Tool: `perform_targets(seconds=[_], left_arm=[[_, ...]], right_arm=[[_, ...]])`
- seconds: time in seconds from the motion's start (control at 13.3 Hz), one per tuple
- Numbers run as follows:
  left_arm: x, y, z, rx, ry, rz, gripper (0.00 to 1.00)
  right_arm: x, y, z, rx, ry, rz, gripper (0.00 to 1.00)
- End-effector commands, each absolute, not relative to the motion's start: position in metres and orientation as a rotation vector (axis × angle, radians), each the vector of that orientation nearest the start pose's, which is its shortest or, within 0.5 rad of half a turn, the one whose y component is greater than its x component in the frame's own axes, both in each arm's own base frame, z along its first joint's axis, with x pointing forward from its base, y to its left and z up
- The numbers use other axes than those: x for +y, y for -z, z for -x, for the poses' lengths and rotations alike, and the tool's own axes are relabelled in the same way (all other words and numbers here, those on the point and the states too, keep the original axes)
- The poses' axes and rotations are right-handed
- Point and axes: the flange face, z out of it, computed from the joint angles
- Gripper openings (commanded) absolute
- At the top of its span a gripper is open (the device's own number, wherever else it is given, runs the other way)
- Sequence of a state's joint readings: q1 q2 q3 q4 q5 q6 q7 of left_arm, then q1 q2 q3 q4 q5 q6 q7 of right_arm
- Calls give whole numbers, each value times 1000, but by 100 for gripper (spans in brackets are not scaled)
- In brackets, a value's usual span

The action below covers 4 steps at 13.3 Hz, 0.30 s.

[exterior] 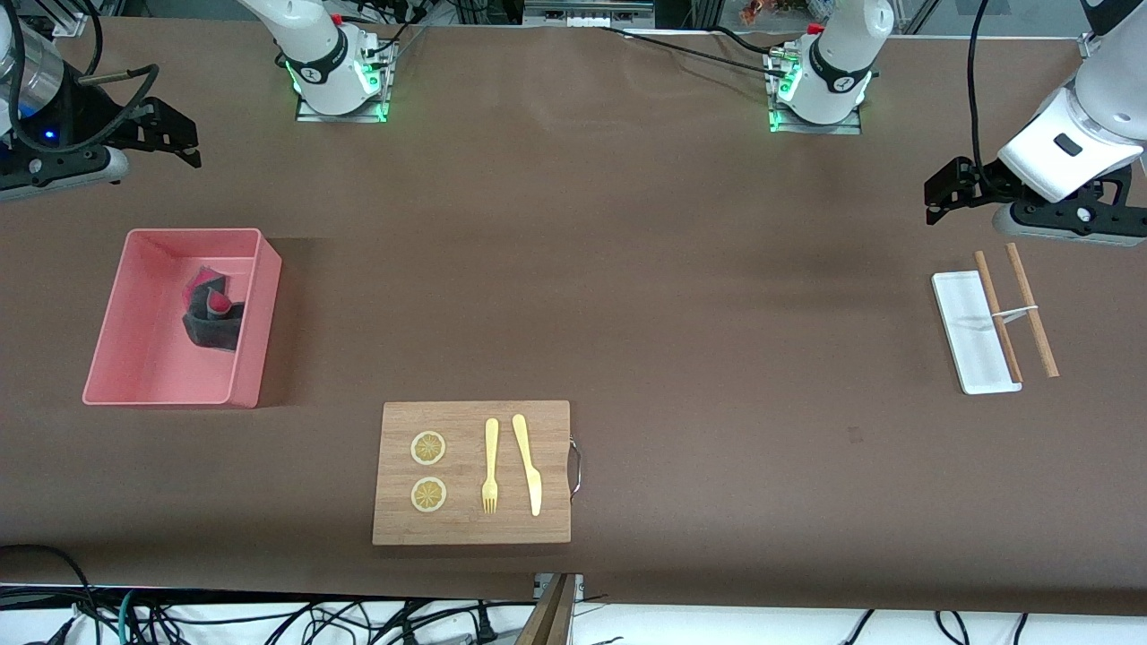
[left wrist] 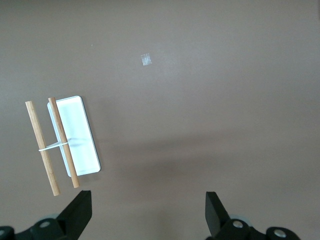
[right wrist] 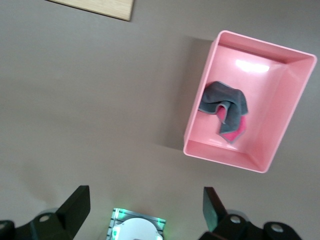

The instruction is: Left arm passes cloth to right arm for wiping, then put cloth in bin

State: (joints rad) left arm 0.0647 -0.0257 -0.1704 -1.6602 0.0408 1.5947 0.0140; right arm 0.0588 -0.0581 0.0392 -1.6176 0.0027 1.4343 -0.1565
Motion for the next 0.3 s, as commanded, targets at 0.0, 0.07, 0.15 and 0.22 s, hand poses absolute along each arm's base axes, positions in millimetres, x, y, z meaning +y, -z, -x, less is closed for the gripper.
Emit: perform_targets(seconds=[0.0,0.07,0.15,0.22], left_arm=[[-50,-604,-552,197,-73,3111,100],[-49,-604,-553,194,-73,3112,100],[-49,-604,-553,201,-75,3111,100],[-49,-603,-552,206,-82,3111,100]], right_arm=[[56,-631,-522,-380,-188,3065,100],[56,-631,-522,-382,-186,3065,100],[56,-631,-522,-389,-183,3064,100],[56,-630,-522,-396,-190,3061,100]])
